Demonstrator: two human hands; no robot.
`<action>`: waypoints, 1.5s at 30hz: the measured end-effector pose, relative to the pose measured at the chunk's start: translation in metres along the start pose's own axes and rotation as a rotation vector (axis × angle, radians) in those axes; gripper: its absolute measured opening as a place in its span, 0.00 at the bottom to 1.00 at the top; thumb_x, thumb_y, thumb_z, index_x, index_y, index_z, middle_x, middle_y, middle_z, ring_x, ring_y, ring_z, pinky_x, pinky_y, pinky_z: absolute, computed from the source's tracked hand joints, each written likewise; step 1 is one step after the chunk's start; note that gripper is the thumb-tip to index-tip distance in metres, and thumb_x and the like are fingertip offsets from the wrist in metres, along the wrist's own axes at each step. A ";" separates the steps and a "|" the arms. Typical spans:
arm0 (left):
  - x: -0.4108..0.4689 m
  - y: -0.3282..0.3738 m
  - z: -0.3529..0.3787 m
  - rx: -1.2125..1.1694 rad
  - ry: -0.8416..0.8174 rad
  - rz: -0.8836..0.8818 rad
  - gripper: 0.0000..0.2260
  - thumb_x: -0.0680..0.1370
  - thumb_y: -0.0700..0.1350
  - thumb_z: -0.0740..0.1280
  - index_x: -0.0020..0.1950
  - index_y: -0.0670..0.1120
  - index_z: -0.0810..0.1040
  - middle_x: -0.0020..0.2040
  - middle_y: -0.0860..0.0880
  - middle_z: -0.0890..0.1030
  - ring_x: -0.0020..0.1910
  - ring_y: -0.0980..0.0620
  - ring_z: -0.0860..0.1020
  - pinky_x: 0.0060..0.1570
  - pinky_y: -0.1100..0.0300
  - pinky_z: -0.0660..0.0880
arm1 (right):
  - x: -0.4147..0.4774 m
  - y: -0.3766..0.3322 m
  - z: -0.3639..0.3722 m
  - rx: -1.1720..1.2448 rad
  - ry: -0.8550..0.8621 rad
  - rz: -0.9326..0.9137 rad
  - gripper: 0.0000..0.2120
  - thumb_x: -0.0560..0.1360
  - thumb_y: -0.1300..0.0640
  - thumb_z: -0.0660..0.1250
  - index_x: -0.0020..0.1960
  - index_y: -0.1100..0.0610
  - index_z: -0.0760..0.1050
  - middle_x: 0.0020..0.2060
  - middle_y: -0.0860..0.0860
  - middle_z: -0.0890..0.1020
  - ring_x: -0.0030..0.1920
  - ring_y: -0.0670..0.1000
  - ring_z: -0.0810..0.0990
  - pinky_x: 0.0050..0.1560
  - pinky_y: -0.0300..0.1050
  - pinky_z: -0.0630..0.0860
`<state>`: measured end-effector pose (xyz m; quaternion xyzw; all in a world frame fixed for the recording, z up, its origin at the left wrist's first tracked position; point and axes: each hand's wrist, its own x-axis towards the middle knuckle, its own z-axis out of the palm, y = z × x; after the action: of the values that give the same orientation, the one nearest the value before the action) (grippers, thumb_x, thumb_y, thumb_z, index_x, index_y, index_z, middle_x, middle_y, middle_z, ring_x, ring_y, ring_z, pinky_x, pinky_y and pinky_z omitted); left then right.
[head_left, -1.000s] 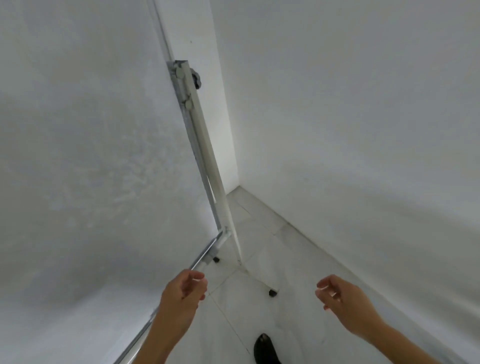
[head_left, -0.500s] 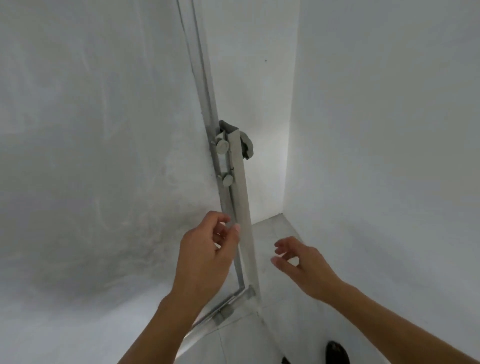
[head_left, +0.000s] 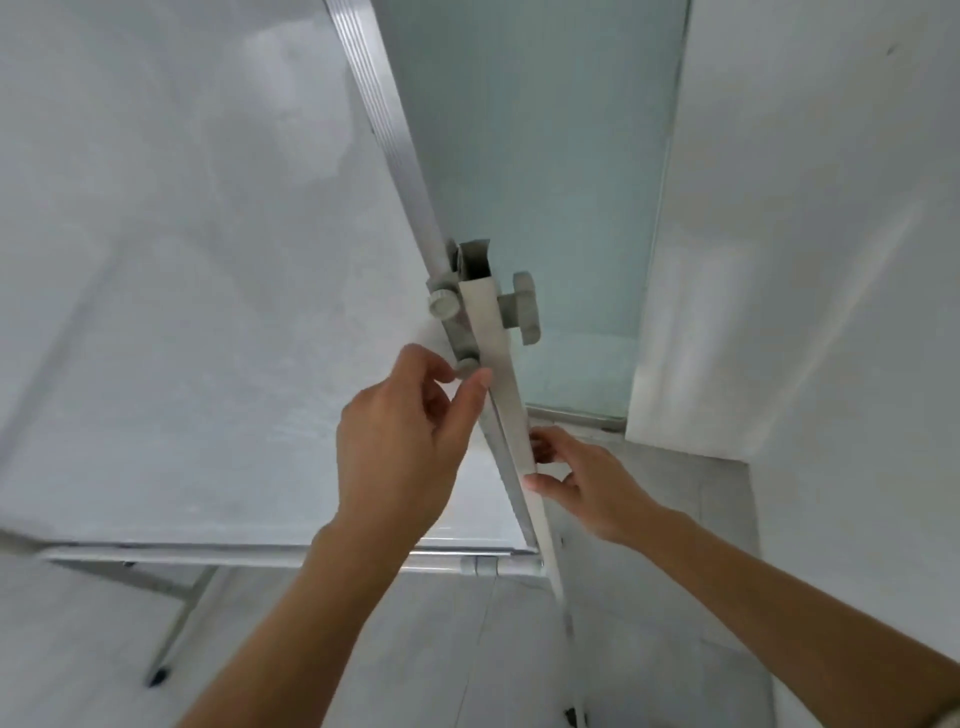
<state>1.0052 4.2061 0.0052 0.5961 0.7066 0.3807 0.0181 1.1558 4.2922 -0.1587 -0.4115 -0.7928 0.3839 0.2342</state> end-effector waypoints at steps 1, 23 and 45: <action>-0.002 0.000 -0.001 0.037 -0.005 0.000 0.12 0.75 0.57 0.65 0.44 0.49 0.72 0.28 0.56 0.74 0.27 0.55 0.73 0.30 0.61 0.68 | -0.003 -0.002 0.001 -0.006 0.003 -0.004 0.21 0.75 0.50 0.68 0.65 0.51 0.69 0.57 0.46 0.82 0.58 0.46 0.80 0.54 0.48 0.79; -0.215 -0.008 -0.123 -0.038 -0.180 0.385 0.11 0.78 0.53 0.65 0.39 0.52 0.67 0.25 0.61 0.63 0.23 0.58 0.65 0.28 0.66 0.59 | -0.277 -0.116 0.118 -0.027 0.249 0.176 0.20 0.75 0.55 0.68 0.66 0.52 0.69 0.53 0.42 0.79 0.56 0.43 0.79 0.62 0.42 0.73; -0.286 -0.037 -0.192 -0.108 -0.230 0.335 0.10 0.78 0.52 0.64 0.39 0.52 0.67 0.24 0.59 0.66 0.23 0.58 0.66 0.27 0.65 0.60 | -0.343 -0.183 0.190 -0.121 0.262 0.230 0.19 0.79 0.54 0.62 0.69 0.53 0.65 0.61 0.48 0.80 0.60 0.49 0.80 0.58 0.38 0.71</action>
<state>0.9649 3.8618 -0.0014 0.7431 0.5694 0.3452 0.0672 1.1278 3.8607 -0.1443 -0.5594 -0.7246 0.3030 0.2651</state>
